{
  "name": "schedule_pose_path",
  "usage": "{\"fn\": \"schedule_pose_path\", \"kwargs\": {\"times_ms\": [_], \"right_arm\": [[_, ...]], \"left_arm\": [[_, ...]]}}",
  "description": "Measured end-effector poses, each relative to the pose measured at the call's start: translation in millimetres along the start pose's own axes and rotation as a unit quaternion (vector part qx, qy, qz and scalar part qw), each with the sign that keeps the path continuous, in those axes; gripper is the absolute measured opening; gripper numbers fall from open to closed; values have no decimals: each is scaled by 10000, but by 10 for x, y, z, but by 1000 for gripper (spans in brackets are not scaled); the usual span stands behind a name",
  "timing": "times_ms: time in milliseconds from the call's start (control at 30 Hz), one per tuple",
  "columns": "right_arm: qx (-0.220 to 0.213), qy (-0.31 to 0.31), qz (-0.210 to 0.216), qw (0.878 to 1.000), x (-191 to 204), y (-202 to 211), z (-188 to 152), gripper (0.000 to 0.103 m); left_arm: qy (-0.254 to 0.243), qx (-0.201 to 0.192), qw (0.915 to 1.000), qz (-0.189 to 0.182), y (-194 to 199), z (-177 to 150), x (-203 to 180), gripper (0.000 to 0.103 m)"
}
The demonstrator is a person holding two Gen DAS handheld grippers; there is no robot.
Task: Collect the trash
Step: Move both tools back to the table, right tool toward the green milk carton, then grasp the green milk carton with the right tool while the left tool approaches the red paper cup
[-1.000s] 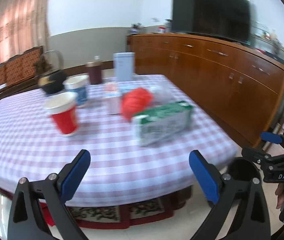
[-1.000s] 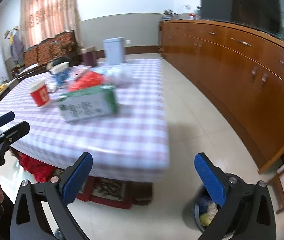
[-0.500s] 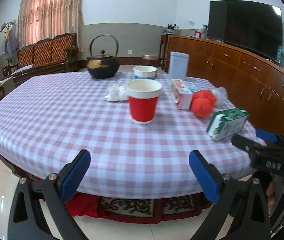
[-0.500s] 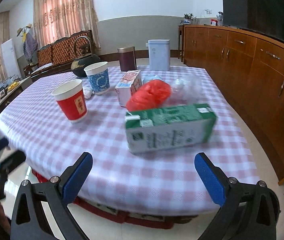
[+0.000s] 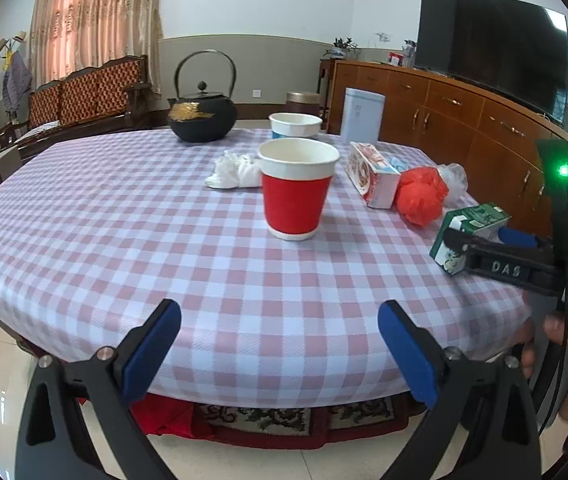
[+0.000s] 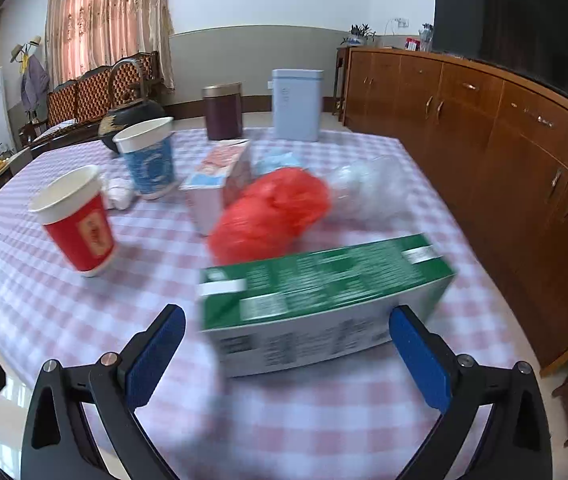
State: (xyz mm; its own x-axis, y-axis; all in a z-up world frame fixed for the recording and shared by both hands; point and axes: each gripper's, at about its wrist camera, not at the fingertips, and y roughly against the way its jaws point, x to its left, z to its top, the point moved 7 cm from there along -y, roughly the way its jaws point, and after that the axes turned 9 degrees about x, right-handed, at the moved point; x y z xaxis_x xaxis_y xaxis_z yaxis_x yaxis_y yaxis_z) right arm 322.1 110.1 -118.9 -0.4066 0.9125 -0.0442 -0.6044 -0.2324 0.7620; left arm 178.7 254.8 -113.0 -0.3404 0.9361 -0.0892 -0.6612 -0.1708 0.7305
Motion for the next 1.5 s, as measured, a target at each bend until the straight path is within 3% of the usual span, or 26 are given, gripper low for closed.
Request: {"fn": "schedule_pose_path", "kwargs": {"times_ms": [133, 200, 367, 500, 600, 667, 767, 900, 967, 1000, 1067, 1133, 1333, 1367, 1400, 1500], "right_arm": [[56, -172, -203, 9996, -342, -65, 94, 103], [46, -375, -47, 9993, -445, -21, 89, 103], [-21, -550, 109, 9984, -388, 23, 68, 103], [197, -610, -73, 9979, -304, -169, 153, 103], [162, -278, 73, 9995, -257, -234, 188, 103], [168, -50, -150, 9997, -328, -230, 170, 103], [198, -264, -55, 9994, -527, -165, 93, 101], [200, -357, -390, 9984, -739, -43, -36, 101], [129, -511, -240, 9983, -784, 22, -56, 101], [113, -530, -265, 9982, -797, 38, -57, 99], [157, -556, -157, 9982, -796, 11, -14, 70], [237, -602, -92, 9979, -791, -53, 40, 54], [282, -450, 28, 9986, -722, -150, 61, 53], [319, -397, 47, 9987, -702, -175, 45, 50], [380, -361, 151, 9985, -684, -210, 16, 39], [405, -185, 246, 9987, -638, -214, -46, 36]], "left_arm": [[-95, 34, 9999, -56, -57, 16, -132, 100], [-130, 35, 9999, -88, -78, 23, -206, 100], [-209, 34, 9997, -120, -120, 64, -362, 100], [-262, 34, 9996, -90, -94, 90, -412, 100], [-266, 5, 9996, -46, -72, 114, -371, 100], [-229, 28, 9997, -25, -89, 117, -330, 100], [-185, 62, 9998, -51, -134, 110, -326, 100], [-269, 56, 9996, -56, -174, 125, -413, 100], [-247, 14, 9997, -61, -179, 161, -429, 100], [-239, 0, 9997, -29, -187, 182, -426, 100], [-188, -31, 9998, 21, -219, 269, -404, 100], [-158, -30, 9999, 25, -264, 345, -405, 100], [-207, -62, 9997, 70, -396, 503, -446, 99], [-187, -60, 9998, 74, -412, 502, -435, 99], [-168, -44, 9998, 89, -434, 497, -418, 99], [-139, -19, 9998, 103, -467, 478, -388, 99]]}}
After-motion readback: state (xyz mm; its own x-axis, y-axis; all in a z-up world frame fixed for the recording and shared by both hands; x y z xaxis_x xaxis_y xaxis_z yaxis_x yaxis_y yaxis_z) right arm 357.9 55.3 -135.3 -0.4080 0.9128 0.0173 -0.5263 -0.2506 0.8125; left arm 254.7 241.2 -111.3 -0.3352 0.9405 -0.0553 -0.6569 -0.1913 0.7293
